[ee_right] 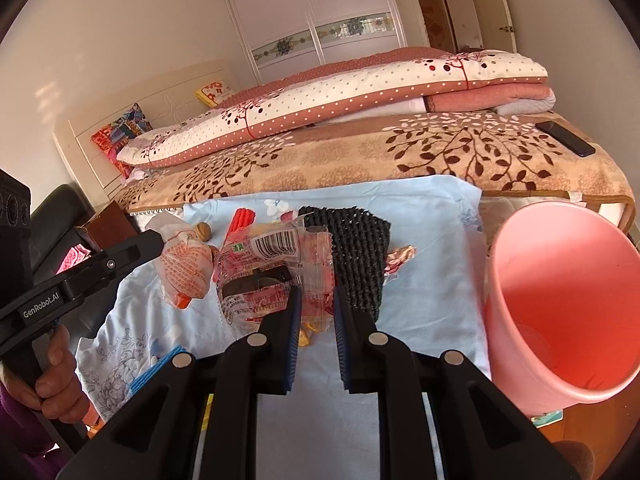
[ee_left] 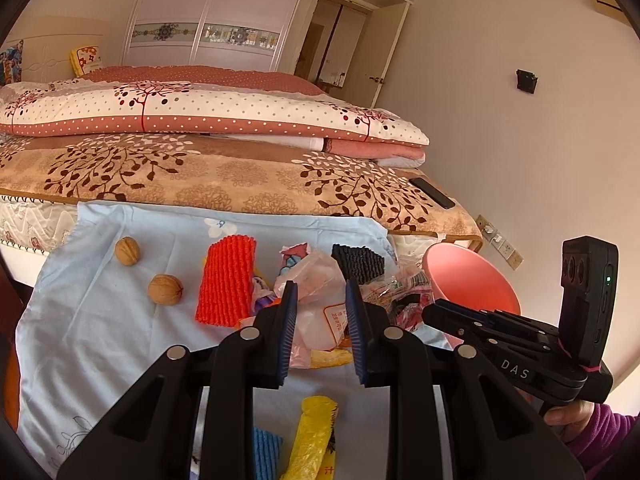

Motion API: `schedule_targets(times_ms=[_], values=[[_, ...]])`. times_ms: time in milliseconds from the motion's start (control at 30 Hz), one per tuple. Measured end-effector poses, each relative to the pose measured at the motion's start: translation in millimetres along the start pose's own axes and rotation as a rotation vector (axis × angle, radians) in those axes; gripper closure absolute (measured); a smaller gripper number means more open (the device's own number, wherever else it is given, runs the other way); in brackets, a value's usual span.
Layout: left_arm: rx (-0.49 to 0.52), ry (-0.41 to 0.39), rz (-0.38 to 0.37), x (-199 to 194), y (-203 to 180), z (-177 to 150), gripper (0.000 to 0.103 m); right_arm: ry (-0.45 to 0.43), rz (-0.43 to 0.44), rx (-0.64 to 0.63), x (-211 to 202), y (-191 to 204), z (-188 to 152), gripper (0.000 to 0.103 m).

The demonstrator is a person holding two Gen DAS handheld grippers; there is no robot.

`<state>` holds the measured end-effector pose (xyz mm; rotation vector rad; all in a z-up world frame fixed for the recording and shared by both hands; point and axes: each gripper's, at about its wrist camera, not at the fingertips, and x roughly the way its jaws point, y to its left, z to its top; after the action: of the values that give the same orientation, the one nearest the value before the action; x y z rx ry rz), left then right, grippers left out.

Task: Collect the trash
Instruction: 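Carry the plastic bag and snack wrapper in both tools over the pink bucket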

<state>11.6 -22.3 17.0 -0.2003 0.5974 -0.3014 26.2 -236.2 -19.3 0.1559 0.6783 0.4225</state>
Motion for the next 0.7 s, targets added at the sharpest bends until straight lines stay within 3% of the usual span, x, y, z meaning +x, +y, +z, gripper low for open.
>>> schedule_targets(times_ms=[433, 700], values=[[0.138, 0.022, -0.165, 46.7, -91.9, 17.1, 0.078, -0.115, -0.277, 0.137, -63.7, -94.3, -4.2, 0.087], [0.216, 0.064, -0.251, 87.3, -155.9, 15.8, 0.078, -0.107, -0.417, 0.218, -85.9, -147.0, -18.7, 0.087]])
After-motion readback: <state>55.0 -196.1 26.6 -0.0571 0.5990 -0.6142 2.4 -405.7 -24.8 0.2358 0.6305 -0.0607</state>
